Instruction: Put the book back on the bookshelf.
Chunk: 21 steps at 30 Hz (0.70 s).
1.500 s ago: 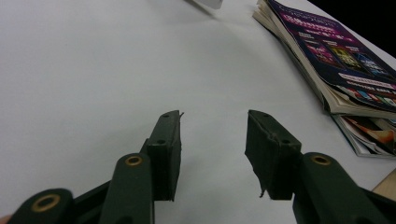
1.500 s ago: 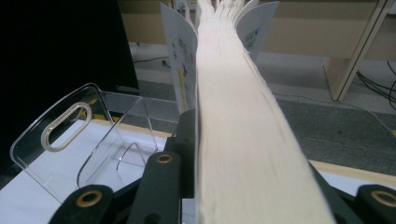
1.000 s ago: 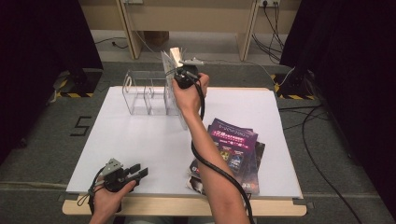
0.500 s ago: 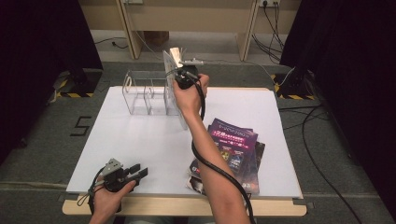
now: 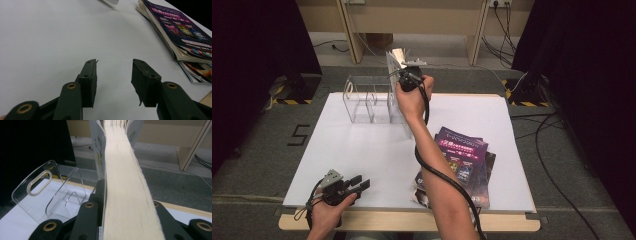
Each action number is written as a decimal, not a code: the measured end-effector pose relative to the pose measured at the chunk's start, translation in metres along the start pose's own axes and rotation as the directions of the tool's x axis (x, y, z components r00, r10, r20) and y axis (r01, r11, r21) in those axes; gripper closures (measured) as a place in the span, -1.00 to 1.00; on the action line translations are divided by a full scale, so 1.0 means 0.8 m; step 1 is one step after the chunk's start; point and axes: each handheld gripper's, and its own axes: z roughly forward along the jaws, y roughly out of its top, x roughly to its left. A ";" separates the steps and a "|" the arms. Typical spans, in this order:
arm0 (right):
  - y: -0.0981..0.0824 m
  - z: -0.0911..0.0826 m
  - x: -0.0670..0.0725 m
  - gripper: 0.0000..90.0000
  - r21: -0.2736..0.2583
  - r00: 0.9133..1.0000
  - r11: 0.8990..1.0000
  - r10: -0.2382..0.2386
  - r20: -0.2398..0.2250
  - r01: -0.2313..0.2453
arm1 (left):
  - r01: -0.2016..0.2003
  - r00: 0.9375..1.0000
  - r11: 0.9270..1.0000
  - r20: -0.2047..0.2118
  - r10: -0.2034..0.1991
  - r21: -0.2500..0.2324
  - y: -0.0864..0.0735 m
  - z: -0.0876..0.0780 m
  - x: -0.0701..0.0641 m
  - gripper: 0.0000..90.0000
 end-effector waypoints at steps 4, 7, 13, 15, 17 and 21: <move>0.004 0.009 0.001 0.66 -0.018 1.000 1.000 0.005 0.007 -0.005 | 0.000 1.000 1.000 -0.002 0.000 -0.003 0.000 -0.001 0.001 0.22; 0.006 0.016 0.002 0.66 -0.026 1.000 1.000 0.014 0.017 -0.014 | 0.001 1.000 1.000 -0.003 -0.001 -0.004 0.000 -0.001 0.001 0.22; 0.010 0.026 0.002 0.66 -0.043 0.999 0.999 0.027 0.036 -0.025 | -0.002 1.000 1.000 0.002 0.002 -0.001 0.000 -0.001 0.001 0.22; 0.010 0.027 0.001 0.66 -0.044 0.999 0.998 0.035 0.038 -0.034 | -0.001 1.000 1.000 0.001 0.001 -0.001 0.000 -0.001 0.001 0.22; 0.012 0.029 0.001 0.66 -0.042 0.998 0.998 0.041 0.037 -0.039 | -0.001 1.000 1.000 0.000 0.001 -0.003 0.000 -0.002 0.002 0.22; 0.010 0.032 0.000 0.66 -0.050 0.998 0.998 0.031 0.046 -0.028 | -0.002 1.000 1.000 0.001 0.002 -0.003 0.000 -0.001 0.001 0.22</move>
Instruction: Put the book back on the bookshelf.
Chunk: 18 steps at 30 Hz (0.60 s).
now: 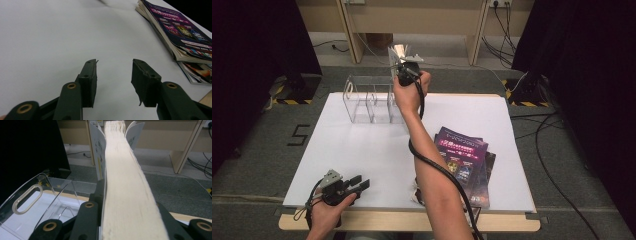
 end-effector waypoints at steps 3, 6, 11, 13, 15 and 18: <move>-0.002 -0.001 0.000 0.65 0.002 1.000 1.000 -0.002 -0.003 0.002 | -0.001 1.000 1.000 0.000 0.001 0.002 0.000 0.000 0.000 0.22; -0.004 -0.003 0.000 0.63 0.018 1.000 1.000 -0.014 -0.006 0.014 | -0.002 1.000 1.000 0.000 0.002 0.002 0.000 0.000 -0.001 0.22; -0.004 -0.008 -0.002 0.46 0.020 1.000 1.000 -0.008 -0.030 0.009 | -0.002 1.000 1.000 -0.001 0.002 -0.002 0.000 0.000 -0.002 0.22; -0.005 -0.010 -0.003 0.40 0.028 0.999 1.000 -0.008 -0.041 0.009 | -0.002 1.000 1.000 -0.001 0.002 -0.001 0.000 0.000 -0.002 0.22; -0.006 -0.014 -0.003 0.36 0.027 0.999 0.999 -0.018 -0.041 0.019 | 0.000 1.000 1.000 -0.001 0.000 0.001 -0.001 0.000 -0.001 0.22; -0.010 -0.021 -0.004 0.32 0.036 0.998 0.999 -0.021 -0.061 0.023 | 0.000 1.000 1.000 -0.001 0.000 0.001 -0.001 0.000 -0.001 0.22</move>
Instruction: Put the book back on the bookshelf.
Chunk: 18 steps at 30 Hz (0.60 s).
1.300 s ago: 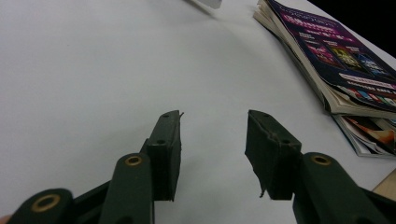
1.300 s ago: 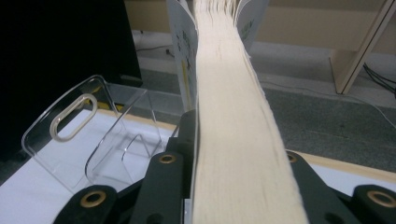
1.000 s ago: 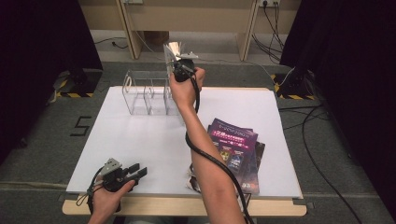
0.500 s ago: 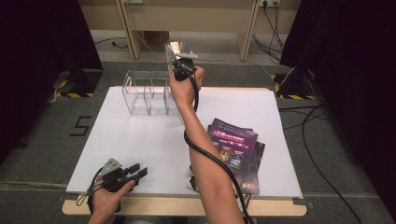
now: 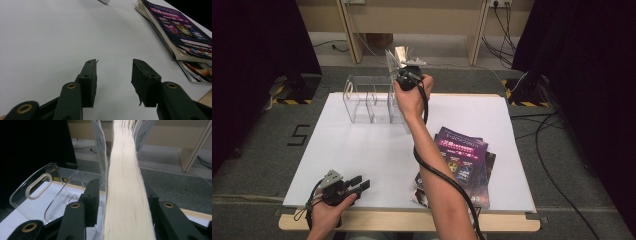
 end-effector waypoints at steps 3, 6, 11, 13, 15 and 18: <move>-0.002 -0.008 -0.003 0.30 0.000 0.999 1.000 0.020 -0.031 -0.020 | 0.001 1.000 1.000 -0.001 -0.001 0.001 0.000 0.000 0.000 0.22; -0.002 -0.016 -0.008 0.28 0.007 0.997 0.999 0.041 -0.068 -0.040 | -0.002 1.000 1.000 -0.001 0.002 0.003 0.000 0.001 -0.001 0.22; -0.002 -0.033 -0.015 0.25 0.015 0.993 0.998 0.059 -0.101 -0.058 | -0.005 1.000 1.000 0.000 0.005 0.001 0.000 0.001 -0.003 0.22; -0.002 -0.041 -0.018 0.24 0.020 0.991 0.998 0.062 -0.116 -0.060 | -0.005 1.000 1.000 -0.001 0.005 0.001 0.000 0.002 -0.003 0.22; -0.005 -0.049 -0.019 0.24 0.017 0.991 0.998 0.055 -0.119 -0.053 | -0.006 1.000 1.000 -0.003 0.006 0.002 0.000 0.002 -0.003 0.22; -0.010 -0.059 -0.022 0.23 0.020 0.991 0.999 0.048 -0.123 -0.046 | -0.009 1.000 1.000 -0.004 0.009 -0.001 0.000 0.003 -0.004 0.21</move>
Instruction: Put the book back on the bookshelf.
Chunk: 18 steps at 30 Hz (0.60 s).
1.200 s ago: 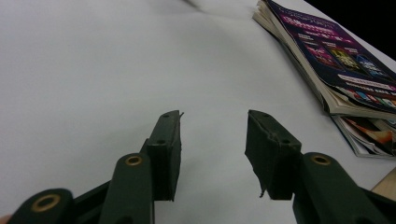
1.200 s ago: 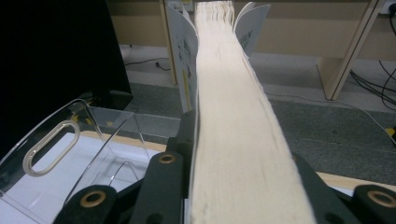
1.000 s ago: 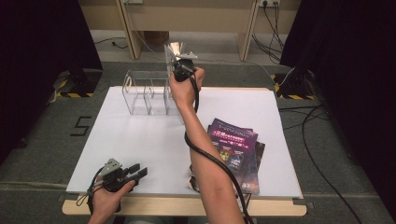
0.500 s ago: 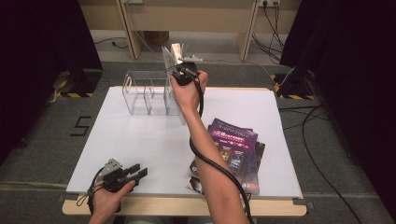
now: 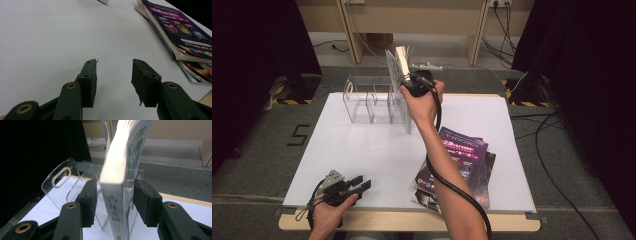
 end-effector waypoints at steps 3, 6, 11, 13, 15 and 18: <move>-0.004 -0.007 -0.002 0.23 0.001 1.000 1.000 0.002 -0.008 -0.002 | -0.002 1.000 1.000 0.002 0.002 0.001 0.000 0.000 -0.002 0.21; -0.010 -0.018 -0.005 0.22 0.002 1.000 1.000 0.005 -0.027 -0.005 | -0.001 1.000 1.000 0.004 0.001 0.000 -0.001 0.001 -0.002 0.21; -0.015 -0.034 -0.012 0.21 -0.002 0.999 1.000 0.021 -0.048 -0.021 | -0.002 1.000 1.000 0.004 0.002 0.000 -0.001 0.001 -0.001 0.21; -0.017 -0.039 -0.015 0.21 0.003 0.998 1.000 0.025 -0.060 -0.025 | -0.001 1.000 1.000 0.003 0.001 -0.002 -0.001 0.001 -0.002 0.21; -0.020 -0.047 -0.020 0.20 0.000 0.998 1.000 0.026 -0.064 -0.026 | -0.001 1.000 1.000 0.003 0.001 -0.002 -0.001 0.001 -0.002 0.21; -0.023 -0.057 -0.026 0.20 0.005 0.996 0.999 0.034 -0.076 -0.034 | -0.004 1.000 1.000 0.000 0.004 0.001 -0.001 0.002 -0.001 0.21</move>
